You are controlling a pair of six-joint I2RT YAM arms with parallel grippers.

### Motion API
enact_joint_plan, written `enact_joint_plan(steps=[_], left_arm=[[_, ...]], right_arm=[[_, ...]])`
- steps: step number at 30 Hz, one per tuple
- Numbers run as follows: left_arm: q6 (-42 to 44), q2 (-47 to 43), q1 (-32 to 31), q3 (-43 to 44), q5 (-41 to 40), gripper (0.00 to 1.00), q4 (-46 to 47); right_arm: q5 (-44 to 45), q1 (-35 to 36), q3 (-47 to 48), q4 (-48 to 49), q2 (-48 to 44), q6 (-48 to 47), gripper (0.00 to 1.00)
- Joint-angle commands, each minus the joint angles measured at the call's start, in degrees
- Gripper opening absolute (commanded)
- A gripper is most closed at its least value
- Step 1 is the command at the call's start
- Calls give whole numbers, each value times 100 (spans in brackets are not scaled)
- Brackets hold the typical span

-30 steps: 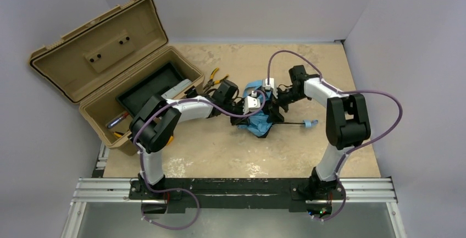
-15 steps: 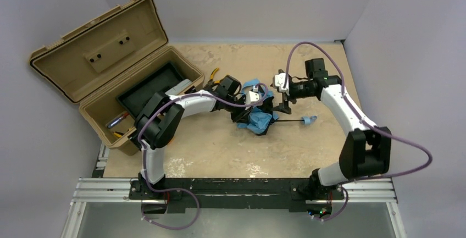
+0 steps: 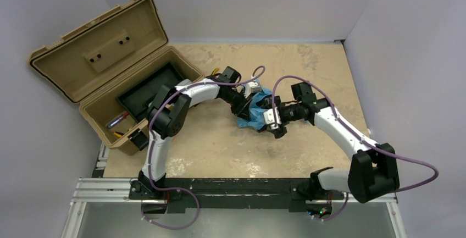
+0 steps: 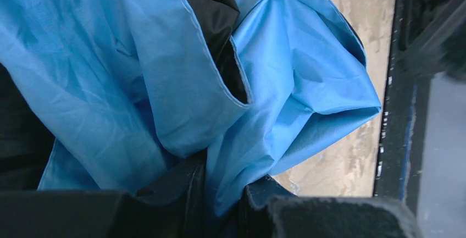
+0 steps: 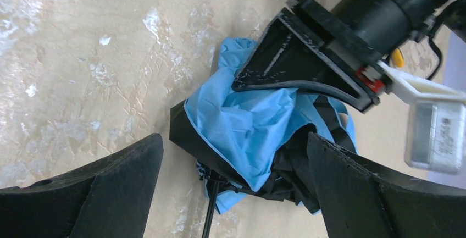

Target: Put away the umbrella

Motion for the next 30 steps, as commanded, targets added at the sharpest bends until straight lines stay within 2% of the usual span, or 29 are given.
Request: enact_joint_plan(steps=[1, 9, 17, 20, 22, 28, 30], left_arm=[[-598, 908, -29, -86, -398, 0, -1277], [-1070, 1191, -13, -193, -171, 0, -1138], [-1226, 1346, 56, -11, 301, 0, -1255], [-1473, 1304, 112, 4, 381, 2, -1159], [-1625, 1217, 182, -21, 536, 6, -1006], [-2578, 630, 381, -209, 944, 32, -154], [-2780, 324, 436, -281, 951, 39, 111]], right_arm=[[855, 338, -369, 1471, -142, 523, 99], [2004, 978, -403, 2508, 760, 977, 99], [2935, 1242, -452, 2888, 1626, 1325, 94], [3179, 1376, -284, 2732, 1985, 1545, 81], [3326, 1476, -112, 2456, 2229, 1698, 63], [3496, 1568, 141, 1887, 2611, 2004, 31], [3343, 1558, 187, 1662, 2636, 2084, 25]])
